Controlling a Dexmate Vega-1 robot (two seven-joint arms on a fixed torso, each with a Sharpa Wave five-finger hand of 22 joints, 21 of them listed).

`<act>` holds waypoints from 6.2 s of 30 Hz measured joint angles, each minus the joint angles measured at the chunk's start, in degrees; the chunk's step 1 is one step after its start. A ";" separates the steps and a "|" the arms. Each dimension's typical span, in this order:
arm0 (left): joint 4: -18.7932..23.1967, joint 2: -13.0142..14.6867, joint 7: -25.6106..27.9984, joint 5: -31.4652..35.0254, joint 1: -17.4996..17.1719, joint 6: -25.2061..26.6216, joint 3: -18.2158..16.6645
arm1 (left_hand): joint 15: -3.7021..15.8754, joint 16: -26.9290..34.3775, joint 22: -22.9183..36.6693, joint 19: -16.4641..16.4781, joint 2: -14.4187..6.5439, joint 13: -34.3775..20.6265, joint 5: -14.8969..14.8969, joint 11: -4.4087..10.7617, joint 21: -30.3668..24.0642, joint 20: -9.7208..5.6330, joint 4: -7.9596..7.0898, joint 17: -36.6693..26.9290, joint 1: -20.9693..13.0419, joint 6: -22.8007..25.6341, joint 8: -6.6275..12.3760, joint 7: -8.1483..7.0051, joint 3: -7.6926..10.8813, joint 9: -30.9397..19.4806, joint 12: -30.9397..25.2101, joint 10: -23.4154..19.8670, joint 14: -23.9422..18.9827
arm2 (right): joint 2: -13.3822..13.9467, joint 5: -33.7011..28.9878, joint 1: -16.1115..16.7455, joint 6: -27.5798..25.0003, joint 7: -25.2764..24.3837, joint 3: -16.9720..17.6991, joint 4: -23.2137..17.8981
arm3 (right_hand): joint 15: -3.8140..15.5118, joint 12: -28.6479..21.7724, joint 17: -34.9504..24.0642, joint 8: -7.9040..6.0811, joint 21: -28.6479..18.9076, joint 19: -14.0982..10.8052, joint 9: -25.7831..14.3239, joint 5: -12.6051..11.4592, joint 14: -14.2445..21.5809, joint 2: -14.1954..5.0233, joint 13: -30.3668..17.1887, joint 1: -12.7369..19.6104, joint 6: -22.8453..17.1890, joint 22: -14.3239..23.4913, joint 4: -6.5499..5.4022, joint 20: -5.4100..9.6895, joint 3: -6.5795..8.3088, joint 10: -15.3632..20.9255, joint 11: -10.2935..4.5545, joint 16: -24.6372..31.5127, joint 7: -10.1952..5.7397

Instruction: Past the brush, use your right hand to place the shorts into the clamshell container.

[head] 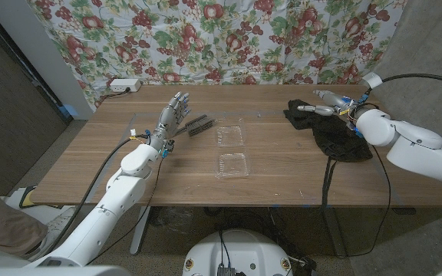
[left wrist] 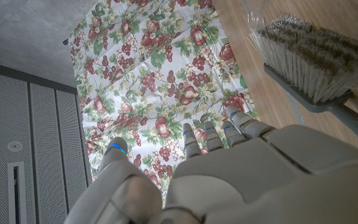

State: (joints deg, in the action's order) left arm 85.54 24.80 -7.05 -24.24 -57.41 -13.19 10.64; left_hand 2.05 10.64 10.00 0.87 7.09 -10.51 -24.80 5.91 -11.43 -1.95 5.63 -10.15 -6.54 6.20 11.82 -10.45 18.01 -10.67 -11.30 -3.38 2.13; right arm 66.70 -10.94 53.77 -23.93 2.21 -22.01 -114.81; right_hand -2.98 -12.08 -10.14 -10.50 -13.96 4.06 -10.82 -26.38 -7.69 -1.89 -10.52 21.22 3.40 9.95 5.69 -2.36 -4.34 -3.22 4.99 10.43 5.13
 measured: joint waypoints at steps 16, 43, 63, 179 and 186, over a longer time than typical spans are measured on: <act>0.05 0.18 -0.12 0.05 0.21 0.00 0.01 | 0.00 0.00 0.00 0.00 -0.29 0.00 0.00 -0.08 0.22 0.00 0.16 0.00 -0.29 0.22 -0.42 -0.21 -0.16 -0.14 0.00 0.08 0.00 | 0.06 -3.46 -1.23 -2.13 2.07 -1.15 1.16 | -1.24 0.87 0.00 0.00 0.84 0.01 0.00 -1.08 -0.81 0.39 0.00 -0.39 2.06 0.06 -0.09 0.00 -0.56 -3.07 1.45 0.00 0.61; -0.26 0.22 -0.03 -0.18 -0.12 -0.42 -0.10 | 0.00 0.00 0.00 0.04 -0.29 0.00 0.00 -0.08 0.22 0.04 0.31 0.00 -0.29 0.22 -0.41 -0.21 -0.32 -0.13 0.00 0.08 -0.01 | -1.25 -9.42 -5.03 -3.40 6.30 -4.05 4.34 | -1.24 0.59 0.00 -0.33 1.06 -0.40 0.01 -1.93 -0.34 0.38 0.00 -0.39 1.42 0.06 -0.16 -0.42 -0.96 -2.55 0.94 0.00 1.23; -1.13 0.08 -0.63 -0.42 0.19 -0.70 -0.36 | 0.00 0.00 0.00 0.04 -0.53 0.00 0.01 -0.07 0.20 0.04 0.31 0.00 -0.53 0.22 -0.41 -0.20 -0.32 -0.13 0.00 0.08 -0.01 | -3.03 -10.42 -7.26 -3.95 8.91 -5.70 8.25 | -1.11 0.59 0.00 -0.54 1.28 -0.73 0.02 -2.70 -0.06 0.38 0.00 -0.39 1.42 0.06 -0.18 -0.09 -1.44 -2.24 0.63 0.00 1.23; 0.46 -0.08 -0.39 -1.08 -1.26 0.20 -0.66 | 0.00 0.00 0.00 0.04 -0.83 0.00 0.01 -0.18 0.18 0.04 0.94 0.00 -0.83 0.44 -0.41 0.01 -0.63 -0.12 0.00 0.18 -0.01 | -11.09 -13.29 -15.28 -4.88 10.68 -14.19 22.35 | -1.95 -0.30 0.00 -1.16 2.11 -3.18 0.03 -6.09 0.54 1.13 0.00 0.37 0.08 0.04 0.38 -0.50 -3.26 -0.60 0.85 0.00 1.53; 0.13 -0.19 -0.52 -1.11 -1.14 0.20 -0.62 | 0.00 0.00 0.00 0.04 -0.83 0.00 0.01 -0.18 0.18 0.04 0.94 0.00 -0.83 0.43 -0.41 0.01 -0.63 -0.12 0.00 0.18 -0.01 | -11.31 -13.31 -15.35 -5.27 10.73 -14.41 22.51 | -1.94 -0.30 0.00 -1.16 2.11 -3.18 0.03 -6.09 0.53 1.13 0.00 0.37 0.08 0.04 0.38 -0.50 -3.26 -0.60 0.84 0.00 1.53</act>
State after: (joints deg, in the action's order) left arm 85.68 24.62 -7.57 -25.35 -58.54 -13.00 10.02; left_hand 2.05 10.64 9.99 0.91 6.25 -10.51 -24.79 5.73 -11.24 -1.91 6.57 -10.15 -7.37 6.64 11.41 -10.43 17.38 -10.79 -11.30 -3.20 2.11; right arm 55.39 -24.25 38.42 -29.20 12.94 -36.42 -92.29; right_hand -4.92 -12.37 -10.14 -11.66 -11.85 0.88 -10.79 -32.46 -7.16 -0.77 -10.51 21.59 3.47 9.99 6.07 -2.85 -7.59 -3.82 5.83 10.43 6.66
